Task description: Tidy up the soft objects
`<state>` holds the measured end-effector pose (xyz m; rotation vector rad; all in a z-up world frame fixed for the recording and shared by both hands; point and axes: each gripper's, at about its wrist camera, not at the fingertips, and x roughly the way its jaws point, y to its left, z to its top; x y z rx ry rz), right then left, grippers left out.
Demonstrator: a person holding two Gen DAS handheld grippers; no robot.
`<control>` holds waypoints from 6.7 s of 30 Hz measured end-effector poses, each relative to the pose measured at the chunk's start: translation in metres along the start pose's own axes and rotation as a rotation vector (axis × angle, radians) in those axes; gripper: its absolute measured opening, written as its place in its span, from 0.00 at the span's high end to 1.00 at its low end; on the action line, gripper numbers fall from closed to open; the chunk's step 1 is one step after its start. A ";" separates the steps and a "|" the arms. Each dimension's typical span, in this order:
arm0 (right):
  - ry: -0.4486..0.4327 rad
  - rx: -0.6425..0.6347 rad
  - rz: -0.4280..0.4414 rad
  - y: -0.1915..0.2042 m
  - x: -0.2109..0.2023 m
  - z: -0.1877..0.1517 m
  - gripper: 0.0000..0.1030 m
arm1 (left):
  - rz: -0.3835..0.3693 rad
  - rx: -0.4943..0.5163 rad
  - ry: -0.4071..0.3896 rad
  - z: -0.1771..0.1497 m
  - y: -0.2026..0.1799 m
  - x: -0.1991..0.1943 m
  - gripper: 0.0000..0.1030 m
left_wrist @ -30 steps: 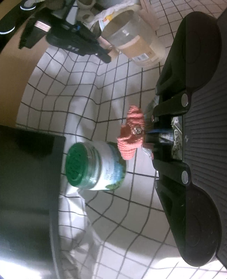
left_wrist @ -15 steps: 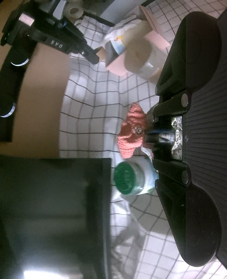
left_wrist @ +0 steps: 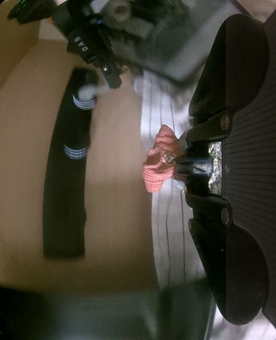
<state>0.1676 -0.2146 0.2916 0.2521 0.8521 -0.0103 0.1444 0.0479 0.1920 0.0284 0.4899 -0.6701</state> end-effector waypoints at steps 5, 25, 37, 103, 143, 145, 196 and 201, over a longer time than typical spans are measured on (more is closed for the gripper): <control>-0.045 0.095 -0.019 -0.048 -0.022 -0.022 0.97 | -0.195 -0.115 0.102 0.004 -0.045 0.066 0.88; 0.126 0.362 -0.068 -0.131 0.115 -0.098 0.96 | -0.223 -0.150 0.337 -0.062 -0.100 0.170 0.87; 0.232 0.397 -0.131 -0.148 0.149 -0.123 0.95 | -0.176 -0.072 0.334 -0.059 -0.100 0.153 0.87; 0.055 0.185 -0.184 -0.074 0.122 -0.198 0.54 | -0.201 -0.087 0.115 -0.043 -0.048 0.041 0.87; 0.000 -0.270 0.040 -0.029 0.095 -0.350 0.00 | 0.525 -0.297 0.101 -0.244 -0.121 -0.030 0.84; -0.007 -0.264 0.033 -0.029 0.095 -0.349 0.00 | 0.533 -0.284 0.096 -0.245 -0.123 -0.029 0.84; -0.076 -0.320 0.108 -0.029 0.102 -0.350 0.00 | 0.590 -0.231 0.116 -0.241 -0.134 -0.018 0.84; -0.076 -0.320 0.109 -0.029 0.102 -0.350 0.00 | 0.589 -0.231 0.116 -0.241 -0.134 -0.018 0.84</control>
